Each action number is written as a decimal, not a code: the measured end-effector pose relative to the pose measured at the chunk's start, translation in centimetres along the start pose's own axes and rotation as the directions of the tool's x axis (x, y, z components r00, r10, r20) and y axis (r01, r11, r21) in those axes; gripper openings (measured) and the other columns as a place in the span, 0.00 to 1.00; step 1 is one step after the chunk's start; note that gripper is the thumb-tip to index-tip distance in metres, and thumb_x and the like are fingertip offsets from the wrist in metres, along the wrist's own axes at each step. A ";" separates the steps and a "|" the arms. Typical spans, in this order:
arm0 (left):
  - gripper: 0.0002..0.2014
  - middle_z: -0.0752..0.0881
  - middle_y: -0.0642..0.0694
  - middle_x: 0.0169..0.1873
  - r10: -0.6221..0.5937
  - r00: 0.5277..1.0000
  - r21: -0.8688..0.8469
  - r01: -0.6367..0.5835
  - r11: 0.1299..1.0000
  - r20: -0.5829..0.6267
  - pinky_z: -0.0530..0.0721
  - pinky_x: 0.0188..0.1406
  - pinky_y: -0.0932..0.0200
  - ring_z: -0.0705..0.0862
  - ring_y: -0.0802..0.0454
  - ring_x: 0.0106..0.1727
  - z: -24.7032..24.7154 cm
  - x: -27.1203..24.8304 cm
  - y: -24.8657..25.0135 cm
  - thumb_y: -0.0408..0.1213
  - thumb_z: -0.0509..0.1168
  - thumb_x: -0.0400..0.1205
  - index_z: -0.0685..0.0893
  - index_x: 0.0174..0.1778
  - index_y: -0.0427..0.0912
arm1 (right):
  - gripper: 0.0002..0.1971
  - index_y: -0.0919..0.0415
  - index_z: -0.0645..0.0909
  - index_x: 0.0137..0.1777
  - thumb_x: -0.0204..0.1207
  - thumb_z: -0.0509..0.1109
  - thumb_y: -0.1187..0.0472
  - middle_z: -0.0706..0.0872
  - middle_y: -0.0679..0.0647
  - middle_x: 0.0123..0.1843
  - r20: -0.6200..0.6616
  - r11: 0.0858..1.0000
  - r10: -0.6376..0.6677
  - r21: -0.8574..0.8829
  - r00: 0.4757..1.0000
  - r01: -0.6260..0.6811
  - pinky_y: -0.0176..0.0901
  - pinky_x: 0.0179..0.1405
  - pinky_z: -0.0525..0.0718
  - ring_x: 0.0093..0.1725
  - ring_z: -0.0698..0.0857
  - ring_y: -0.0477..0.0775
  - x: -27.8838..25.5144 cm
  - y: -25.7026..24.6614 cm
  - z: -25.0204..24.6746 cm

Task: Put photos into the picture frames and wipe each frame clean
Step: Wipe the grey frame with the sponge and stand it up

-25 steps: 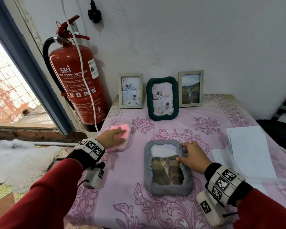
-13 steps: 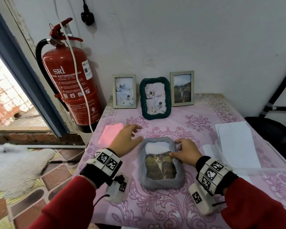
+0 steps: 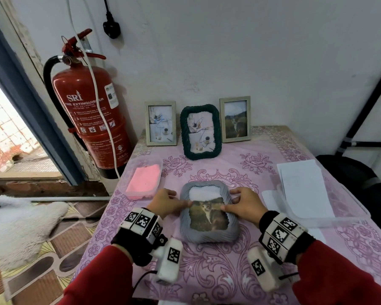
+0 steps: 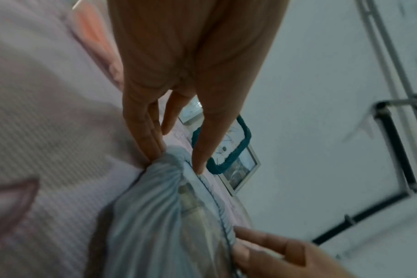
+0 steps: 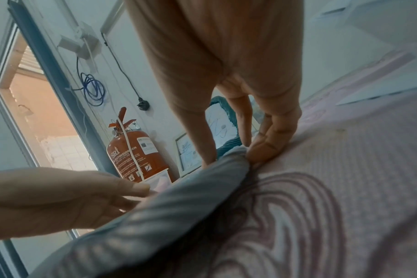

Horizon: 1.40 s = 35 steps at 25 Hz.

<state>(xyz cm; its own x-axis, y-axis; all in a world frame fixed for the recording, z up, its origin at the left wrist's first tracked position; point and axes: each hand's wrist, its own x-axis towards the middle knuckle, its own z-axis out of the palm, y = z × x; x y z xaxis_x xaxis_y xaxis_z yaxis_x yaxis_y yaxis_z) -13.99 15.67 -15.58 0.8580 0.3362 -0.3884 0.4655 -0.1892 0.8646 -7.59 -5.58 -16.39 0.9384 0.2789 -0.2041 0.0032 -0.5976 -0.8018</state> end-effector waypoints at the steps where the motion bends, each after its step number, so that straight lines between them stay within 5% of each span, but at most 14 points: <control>1: 0.27 0.83 0.30 0.52 -0.001 1.000 -0.050 0.002 0.999 0.020 0.85 0.49 0.49 0.83 0.40 0.47 0.0 -0.1 0.0 0.30 0.77 0.69 0.76 0.61 0.26 | 0.34 0.69 0.73 0.69 0.63 0.82 0.62 0.84 0.62 0.59 -0.005 0.999 0.018 0.041 1.000 -0.018 0.51 0.64 0.81 0.59 0.83 0.59 0.0 0.1 0.0; 3: 0.21 0.84 0.32 0.46 0.001 0.999 -0.184 0.005 0.983 0.037 0.84 0.53 0.47 0.83 0.41 0.47 0.3 -0.5 0.0 0.25 0.75 0.70 0.79 0.58 0.26 | 0.33 0.71 0.74 0.68 0.63 0.81 0.67 0.85 0.63 0.56 0.022 0.980 0.059 0.187 0.998 -0.062 0.52 0.64 0.82 0.58 0.84 0.60 0.0 0.2 -0.2; 7: 0.25 0.79 0.43 0.35 0.111 0.994 -0.270 -0.106 0.957 0.002 0.84 0.37 0.57 0.81 0.49 0.36 0.8 -0.8 0.6 0.24 0.72 0.73 0.72 0.64 0.34 | 0.16 0.64 0.81 0.53 0.66 0.77 0.74 0.85 0.59 0.46 0.053 0.900 0.047 0.430 0.997 -0.065 0.45 0.49 0.85 0.51 0.85 0.60 -0.3 -0.1 -0.6; 12: 0.24 0.84 0.42 0.37 0.235 0.970 -0.335 -0.200 0.921 0.066 0.86 0.27 0.62 0.86 0.54 0.31 1.0 -1.7 2.2 0.29 0.68 0.78 0.66 0.66 0.47 | 0.19 0.65 0.74 0.63 0.73 0.71 0.74 0.84 0.61 0.45 0.011 0.837 -0.052 0.545 0.999 0.038 0.36 0.37 0.85 0.44 0.85 0.56 -0.6 -1.4 -1.1; 15: 0.22 0.87 0.42 0.39 0.282 0.955 -0.313 -0.240 0.919 0.095 0.87 0.30 0.60 0.87 0.54 0.33 1.1 -1.9 3.0 0.31 0.66 0.80 0.65 0.64 0.52 | 0.18 0.65 0.73 0.63 0.75 0.68 0.76 0.87 0.63 0.47 -0.026 0.805 -0.072 0.588 0.997 0.074 0.34 0.32 0.85 0.40 0.87 0.51 -0.8 -2.0 -1.6; 23: 0.20 0.89 0.38 0.43 0.368 0.923 -0.396 -0.298 0.869 0.113 0.89 0.34 0.52 0.89 0.49 0.39 1.0 -2.3 3.4 0.30 0.65 0.80 0.67 0.63 0.50 | 0.17 0.65 0.72 0.64 0.77 0.66 0.75 0.88 0.64 0.48 -0.057 0.783 -0.118 0.609 0.991 0.128 0.43 0.41 0.87 0.41 0.88 0.54 -1.4 -2.7 -2.5; 28: 0.20 0.90 0.40 0.38 0.407 0.909 -0.476 -0.321 0.819 0.086 0.88 0.32 0.56 0.89 0.49 0.36 1.2 -2.4 3.8 0.26 0.64 0.80 0.68 0.64 0.47 | 0.15 0.61 0.74 0.61 0.76 0.67 0.72 0.88 0.61 0.46 -0.040 0.748 -0.123 0.653 0.992 0.119 0.38 0.34 0.86 0.38 0.89 0.51 -1.5 -3.2 -2.9; 35: 0.21 0.88 0.34 0.49 0.465 0.880 -0.499 -0.363 0.787 0.093 0.89 0.44 0.50 0.88 0.43 0.45 1.4 -2.6 5.3 0.27 0.64 0.80 0.68 0.66 0.48 | 0.12 0.60 0.77 0.55 0.74 0.71 0.70 0.91 0.57 0.36 -0.042 0.690 -0.178 0.707 0.983 0.155 0.38 0.29 0.86 0.32 0.90 0.51 -1.3 -4.7 -5.5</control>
<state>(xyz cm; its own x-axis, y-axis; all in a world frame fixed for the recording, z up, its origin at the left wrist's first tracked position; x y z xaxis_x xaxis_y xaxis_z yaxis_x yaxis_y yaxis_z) -13.45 12.51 -10.40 0.9920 0.1223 0.0309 -0.0540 0.1898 0.9803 -6.93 -7.31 -9.23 0.9364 0.3494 -0.0346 -0.0968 0.1621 -0.9820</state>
